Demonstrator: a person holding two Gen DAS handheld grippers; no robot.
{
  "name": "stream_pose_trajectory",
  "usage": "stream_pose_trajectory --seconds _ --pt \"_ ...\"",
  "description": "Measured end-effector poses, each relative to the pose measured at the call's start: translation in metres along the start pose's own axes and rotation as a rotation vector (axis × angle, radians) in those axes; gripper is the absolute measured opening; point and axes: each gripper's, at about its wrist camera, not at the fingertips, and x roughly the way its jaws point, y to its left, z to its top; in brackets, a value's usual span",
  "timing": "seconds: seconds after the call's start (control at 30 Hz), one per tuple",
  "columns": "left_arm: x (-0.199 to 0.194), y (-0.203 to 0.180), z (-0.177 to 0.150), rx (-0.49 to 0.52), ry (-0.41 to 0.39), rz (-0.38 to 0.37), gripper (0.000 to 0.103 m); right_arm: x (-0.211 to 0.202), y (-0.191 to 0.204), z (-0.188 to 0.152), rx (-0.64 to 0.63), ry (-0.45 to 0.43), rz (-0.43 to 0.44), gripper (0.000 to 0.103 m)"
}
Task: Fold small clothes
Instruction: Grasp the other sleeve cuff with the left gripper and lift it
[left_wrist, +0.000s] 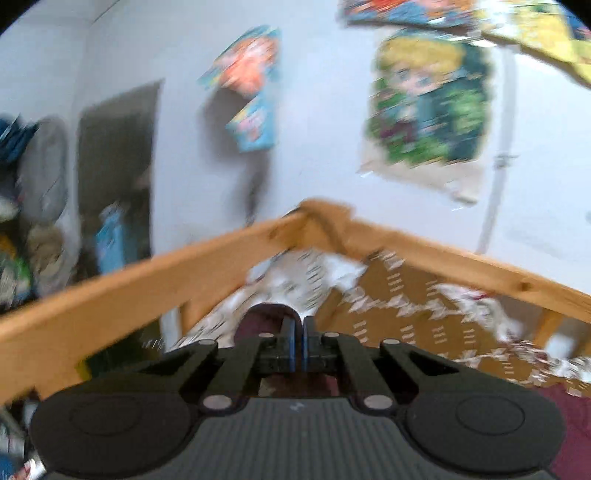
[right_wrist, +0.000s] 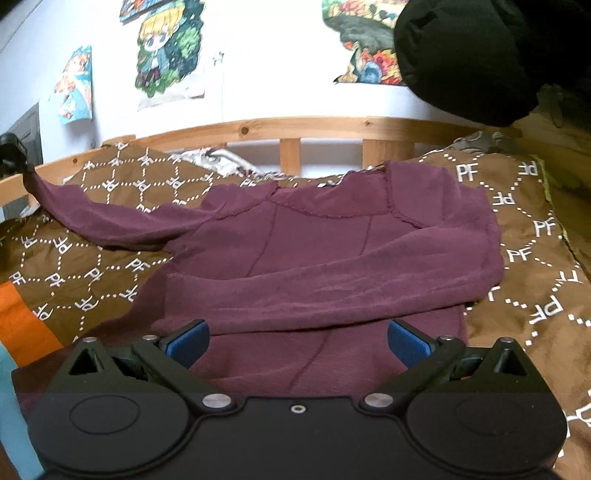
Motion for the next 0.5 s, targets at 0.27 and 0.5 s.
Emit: stream_pose_trajectory --seconds 0.27,0.5 --pt "-0.070 -0.096 0.010 0.261 -0.146 -0.273 0.004 -0.022 -0.023 -0.007 0.053 -0.041 -0.033 0.102" --pt "-0.090 -0.173 -0.013 0.340 -0.153 -0.448 0.004 -0.038 -0.042 0.005 0.112 -0.084 -0.070 0.102"
